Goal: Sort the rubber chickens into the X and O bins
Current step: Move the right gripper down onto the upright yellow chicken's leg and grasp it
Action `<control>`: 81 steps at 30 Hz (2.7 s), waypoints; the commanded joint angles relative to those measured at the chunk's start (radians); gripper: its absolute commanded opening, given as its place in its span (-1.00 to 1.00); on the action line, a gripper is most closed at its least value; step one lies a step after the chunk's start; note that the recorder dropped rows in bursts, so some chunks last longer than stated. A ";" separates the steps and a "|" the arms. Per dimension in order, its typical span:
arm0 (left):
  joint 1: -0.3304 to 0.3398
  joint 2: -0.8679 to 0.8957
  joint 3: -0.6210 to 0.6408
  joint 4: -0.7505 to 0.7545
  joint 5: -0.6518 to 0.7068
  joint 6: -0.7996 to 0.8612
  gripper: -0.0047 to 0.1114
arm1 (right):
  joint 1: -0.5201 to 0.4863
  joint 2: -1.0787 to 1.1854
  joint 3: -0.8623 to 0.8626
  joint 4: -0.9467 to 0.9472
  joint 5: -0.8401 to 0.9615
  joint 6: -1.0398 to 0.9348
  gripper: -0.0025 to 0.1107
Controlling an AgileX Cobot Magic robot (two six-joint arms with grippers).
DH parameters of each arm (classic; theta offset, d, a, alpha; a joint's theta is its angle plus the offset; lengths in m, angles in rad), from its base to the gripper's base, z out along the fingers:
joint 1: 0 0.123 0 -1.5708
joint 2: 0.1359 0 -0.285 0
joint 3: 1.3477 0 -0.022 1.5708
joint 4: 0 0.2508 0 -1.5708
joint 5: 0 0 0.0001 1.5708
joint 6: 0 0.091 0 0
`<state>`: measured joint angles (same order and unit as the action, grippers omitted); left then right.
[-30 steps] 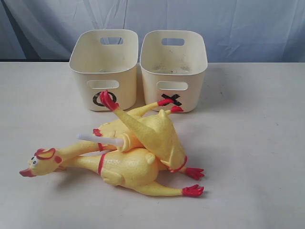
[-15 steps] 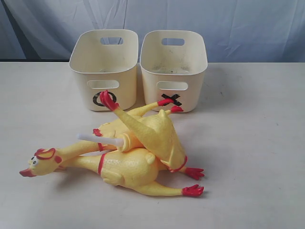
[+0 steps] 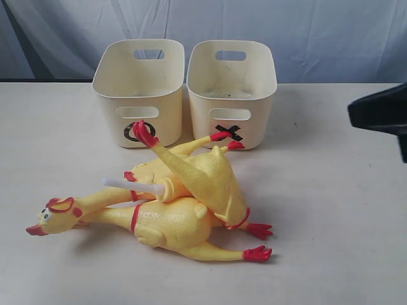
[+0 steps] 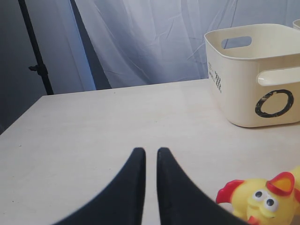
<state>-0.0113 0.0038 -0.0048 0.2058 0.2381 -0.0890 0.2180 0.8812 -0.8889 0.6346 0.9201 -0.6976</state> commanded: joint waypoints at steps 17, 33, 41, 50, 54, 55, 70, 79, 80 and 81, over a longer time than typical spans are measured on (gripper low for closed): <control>0.002 -0.004 0.005 -0.003 -0.005 -0.001 -0.75 | 0.633 0.406 -0.084 -0.503 -0.339 0.020 -0.97; 0.002 -0.004 0.005 -0.003 -0.005 -0.001 -0.75 | 0.645 0.567 -0.084 -0.361 -0.613 0.020 -0.10; 0.002 -0.004 0.005 -0.003 -0.005 -0.001 -0.75 | 0.645 0.652 -0.084 -0.334 -0.722 0.020 0.17; 0.002 -0.004 0.005 -0.003 -0.005 -0.001 -0.75 | 0.645 0.743 -0.084 -0.314 -0.826 0.020 0.17; 0.002 -0.004 0.005 -0.003 -0.005 -0.001 -0.75 | 0.644 0.769 -0.084 -0.311 -0.840 0.020 0.17; 0.002 -0.004 0.005 -0.003 -0.005 -0.001 -0.75 | 0.644 0.774 -0.084 -0.311 -0.848 0.020 0.17; 0.002 -0.004 0.005 -0.003 -0.005 -0.001 -0.75 | 0.644 0.787 -0.084 -0.311 -0.866 0.020 -0.94; 0.002 -0.004 0.005 -0.003 -0.005 -0.001 -0.75 | 0.644 0.765 -0.084 -0.311 -0.864 0.020 -0.97; 0.002 -0.004 0.005 -0.003 -0.005 -0.001 -0.75 | 0.644 0.756 -0.084 -0.311 -0.864 0.020 -0.97; 0.002 -0.004 0.005 -0.003 -0.005 -0.001 -0.75 | 0.644 0.743 -0.084 -0.311 -0.864 0.020 -0.97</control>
<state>-0.0113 0.0038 -0.0048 0.2058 0.2381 -0.0890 0.8621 1.6603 -0.9669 0.3206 0.0685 -0.6761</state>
